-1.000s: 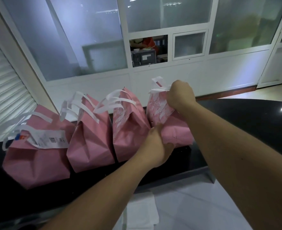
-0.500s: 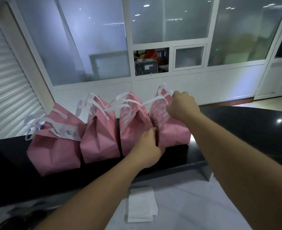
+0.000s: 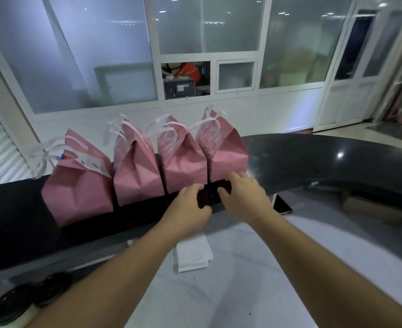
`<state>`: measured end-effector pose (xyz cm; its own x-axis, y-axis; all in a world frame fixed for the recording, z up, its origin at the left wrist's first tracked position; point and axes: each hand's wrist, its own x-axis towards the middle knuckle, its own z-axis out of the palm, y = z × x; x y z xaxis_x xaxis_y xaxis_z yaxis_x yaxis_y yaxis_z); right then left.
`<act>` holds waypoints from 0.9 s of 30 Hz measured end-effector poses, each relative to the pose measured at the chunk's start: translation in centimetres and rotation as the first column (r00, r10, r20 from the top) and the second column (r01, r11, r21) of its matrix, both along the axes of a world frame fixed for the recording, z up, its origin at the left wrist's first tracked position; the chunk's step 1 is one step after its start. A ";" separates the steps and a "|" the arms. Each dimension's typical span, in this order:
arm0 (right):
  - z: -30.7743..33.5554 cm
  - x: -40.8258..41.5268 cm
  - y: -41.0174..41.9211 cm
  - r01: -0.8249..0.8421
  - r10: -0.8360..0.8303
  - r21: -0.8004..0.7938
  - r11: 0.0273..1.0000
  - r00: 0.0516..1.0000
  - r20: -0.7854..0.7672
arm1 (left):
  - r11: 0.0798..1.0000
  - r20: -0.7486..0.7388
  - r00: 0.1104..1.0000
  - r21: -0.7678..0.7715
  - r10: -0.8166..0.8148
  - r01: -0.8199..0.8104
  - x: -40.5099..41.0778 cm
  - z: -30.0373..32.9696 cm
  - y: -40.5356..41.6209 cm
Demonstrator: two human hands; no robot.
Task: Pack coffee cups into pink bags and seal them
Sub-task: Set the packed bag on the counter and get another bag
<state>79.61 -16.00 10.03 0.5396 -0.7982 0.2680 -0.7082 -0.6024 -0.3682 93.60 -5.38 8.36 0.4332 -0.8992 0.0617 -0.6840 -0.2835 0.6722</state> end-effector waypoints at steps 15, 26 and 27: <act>-7.0 -11.3 19.6 0.478 -0.467 0.186 0.858 0.878 -0.103 | 0.932 -0.110 0.936 0.109 -0.335 0.347 -7.2 -6.9 9.7; -8.5 -28.4 33.2 0.750 -0.751 0.186 0.635 0.655 -0.076 | 0.721 -0.049 0.726 0.092 -0.686 0.687 -24.5 -6.2 17.1; -8.6 -30.0 34.4 0.768 -0.772 0.183 0.614 0.632 -0.061 | 0.707 -0.021 0.710 0.079 -0.704 0.703 -26.3 -6.0 18.0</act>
